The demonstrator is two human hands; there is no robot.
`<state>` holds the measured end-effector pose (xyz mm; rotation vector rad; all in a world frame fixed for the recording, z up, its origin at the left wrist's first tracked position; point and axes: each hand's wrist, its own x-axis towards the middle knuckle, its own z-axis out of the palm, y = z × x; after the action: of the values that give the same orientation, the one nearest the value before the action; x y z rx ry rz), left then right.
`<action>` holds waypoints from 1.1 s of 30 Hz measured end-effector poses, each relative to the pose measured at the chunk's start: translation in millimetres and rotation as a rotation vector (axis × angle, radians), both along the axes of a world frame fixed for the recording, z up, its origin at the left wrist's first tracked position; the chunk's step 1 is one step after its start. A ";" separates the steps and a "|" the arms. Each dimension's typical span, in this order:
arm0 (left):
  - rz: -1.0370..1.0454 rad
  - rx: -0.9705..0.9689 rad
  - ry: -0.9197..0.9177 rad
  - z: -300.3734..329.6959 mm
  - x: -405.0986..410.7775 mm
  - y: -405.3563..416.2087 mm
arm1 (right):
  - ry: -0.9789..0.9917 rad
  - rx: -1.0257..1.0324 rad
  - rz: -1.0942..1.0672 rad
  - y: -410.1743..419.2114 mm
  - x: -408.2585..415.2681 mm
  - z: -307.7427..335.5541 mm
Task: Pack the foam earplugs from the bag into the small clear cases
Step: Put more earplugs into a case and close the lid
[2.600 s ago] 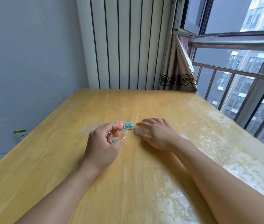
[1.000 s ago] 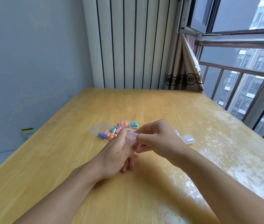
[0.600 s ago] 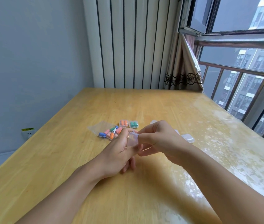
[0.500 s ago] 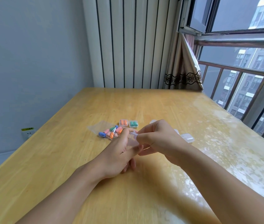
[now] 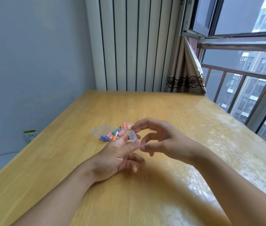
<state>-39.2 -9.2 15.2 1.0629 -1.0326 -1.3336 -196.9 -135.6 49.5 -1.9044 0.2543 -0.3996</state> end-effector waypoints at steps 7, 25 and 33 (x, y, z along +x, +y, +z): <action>0.077 0.038 -0.075 3.9 0.1 2.0 | 0.005 -0.712 -0.091 6.0 0.4 6.6; 0.241 -0.158 -1.163 4.6 -5.8 0.9 | 0.282 -0.927 -0.105 16.8 6.9 7.4; 0.256 -0.126 -1.320 14.7 -11.7 3.5 | 0.375 -1.028 -0.095 27.9 10.8 8.1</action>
<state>-50.9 -5.6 29.9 1.9396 -1.7719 -0.2048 -186.1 -107.7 57.6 -2.9929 0.4395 -0.2381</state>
